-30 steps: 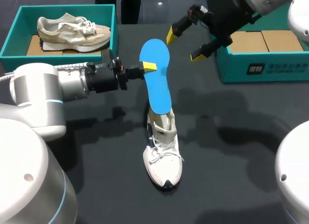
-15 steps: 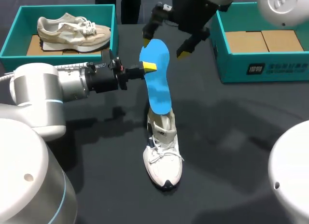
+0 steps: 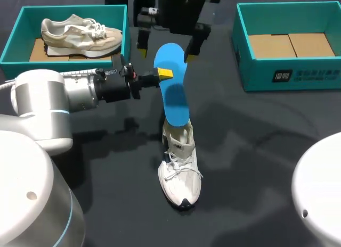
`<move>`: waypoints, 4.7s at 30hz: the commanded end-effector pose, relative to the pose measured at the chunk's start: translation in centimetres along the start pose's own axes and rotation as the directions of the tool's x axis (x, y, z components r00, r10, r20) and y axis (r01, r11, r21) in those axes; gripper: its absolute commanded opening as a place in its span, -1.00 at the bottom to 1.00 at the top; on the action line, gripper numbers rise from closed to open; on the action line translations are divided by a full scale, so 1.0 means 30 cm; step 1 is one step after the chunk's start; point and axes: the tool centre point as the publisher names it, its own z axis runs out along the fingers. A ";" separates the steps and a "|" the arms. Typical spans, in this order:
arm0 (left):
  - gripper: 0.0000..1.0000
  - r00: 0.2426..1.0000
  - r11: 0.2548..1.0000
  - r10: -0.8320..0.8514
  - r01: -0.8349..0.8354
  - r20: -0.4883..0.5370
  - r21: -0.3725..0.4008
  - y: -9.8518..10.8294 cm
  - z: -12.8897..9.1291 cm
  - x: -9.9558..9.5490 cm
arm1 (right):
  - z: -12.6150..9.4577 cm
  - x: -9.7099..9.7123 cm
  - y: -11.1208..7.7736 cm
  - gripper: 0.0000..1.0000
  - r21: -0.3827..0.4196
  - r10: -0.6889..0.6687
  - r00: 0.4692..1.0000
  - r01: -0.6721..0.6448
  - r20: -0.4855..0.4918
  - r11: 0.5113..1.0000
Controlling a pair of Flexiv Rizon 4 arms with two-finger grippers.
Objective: Take the shoe out of the shoebox, open the shoe tongue, remove and reinsert the insole, then place the shoe into the shoebox
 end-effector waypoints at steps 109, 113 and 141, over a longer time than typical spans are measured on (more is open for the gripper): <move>-1.00 0.628 0.634 0.772 -0.772 -0.098 0.048 -0.052 -0.028 0.108 | 0.262 -0.355 -0.060 1.00 0.187 0.234 0.395 -0.154 -0.888 0.970; -1.00 0.628 0.634 0.772 -0.772 -0.098 0.048 -0.052 -0.028 0.108 | 0.262 -0.355 -0.060 1.00 0.187 0.234 0.395 -0.154 -0.888 0.970; -1.00 -0.448 -0.420 0.865 -0.893 -0.226 0.163 -0.029 -0.039 0.137 | 0.262 -0.355 -0.060 1.00 0.187 0.234 0.395 -0.154 -0.888 0.970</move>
